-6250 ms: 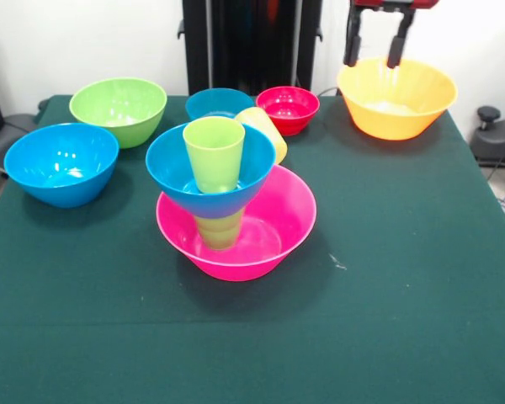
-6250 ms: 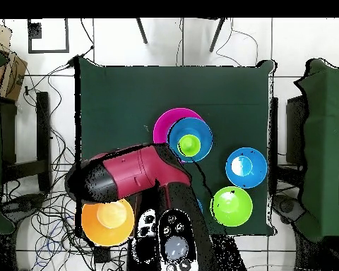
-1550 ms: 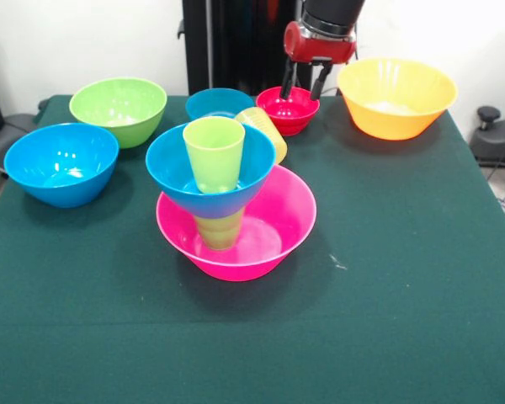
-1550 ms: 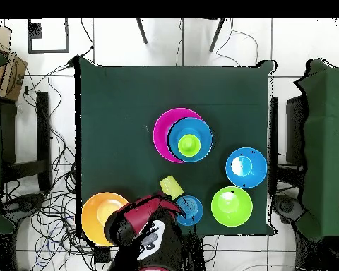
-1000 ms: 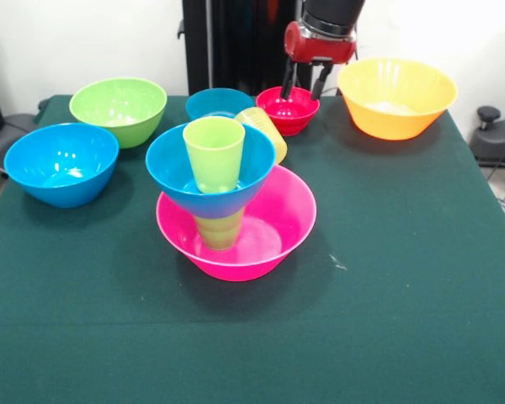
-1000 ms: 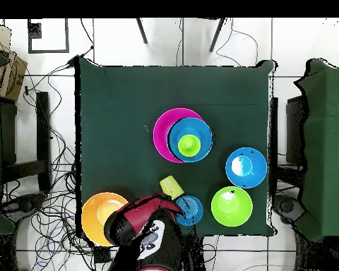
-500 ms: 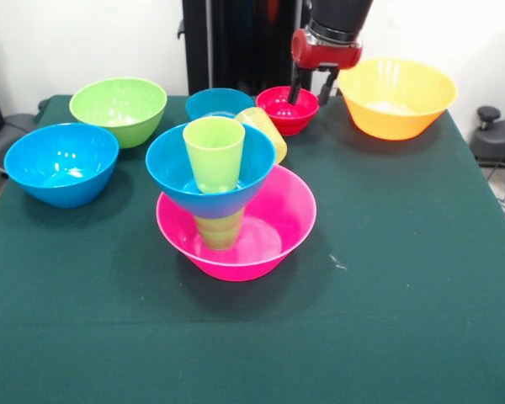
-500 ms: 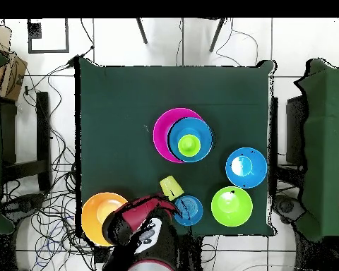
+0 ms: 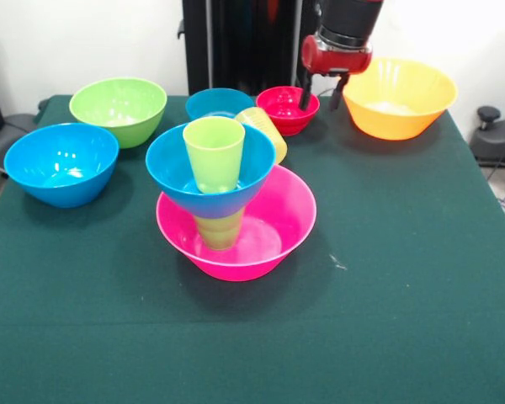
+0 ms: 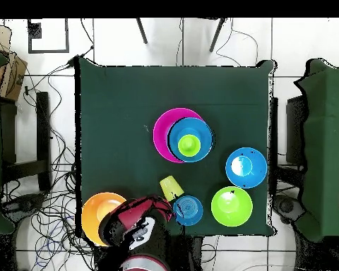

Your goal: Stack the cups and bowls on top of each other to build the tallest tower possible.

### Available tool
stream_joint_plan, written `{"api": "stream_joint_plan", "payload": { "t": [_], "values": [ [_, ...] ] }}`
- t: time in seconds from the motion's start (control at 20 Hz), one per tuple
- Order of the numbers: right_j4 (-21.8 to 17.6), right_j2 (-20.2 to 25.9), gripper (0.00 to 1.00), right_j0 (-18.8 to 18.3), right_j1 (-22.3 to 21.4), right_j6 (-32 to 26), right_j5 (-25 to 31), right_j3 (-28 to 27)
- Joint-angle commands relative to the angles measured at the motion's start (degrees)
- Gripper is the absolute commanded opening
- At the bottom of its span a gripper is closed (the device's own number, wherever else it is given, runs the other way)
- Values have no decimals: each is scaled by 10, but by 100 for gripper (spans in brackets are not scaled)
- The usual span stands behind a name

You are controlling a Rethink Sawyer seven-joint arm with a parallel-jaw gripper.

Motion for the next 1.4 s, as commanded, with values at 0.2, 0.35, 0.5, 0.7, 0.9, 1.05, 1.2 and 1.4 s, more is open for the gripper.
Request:
{"api": "stream_joint_plan", "payload": {
  "t": [0.2, 0.35, 0.5, 0.7, 0.9, 1.05, 1.2, 1.4],
  "values": [
    [23, 11, 100, 1, 40, 93, -41, -2],
    [21, 5, 100, -2, 48, 89, -39, -10],
    [18, -3, 100, -4, 54, 86, -38, -15],
    [14, -5, 100, -11, 56, 80, -41, -13],
    [17, -6, 100, -9, 71, 84, -51, -19],
    [22, -8, 100, 1, 82, 92, -62, -21],
    [27, -13, 100, 11, 86, 100, -71, -17],
    [26, -5, 100, 1, 87, 95, -76, -12]
  ]
}}
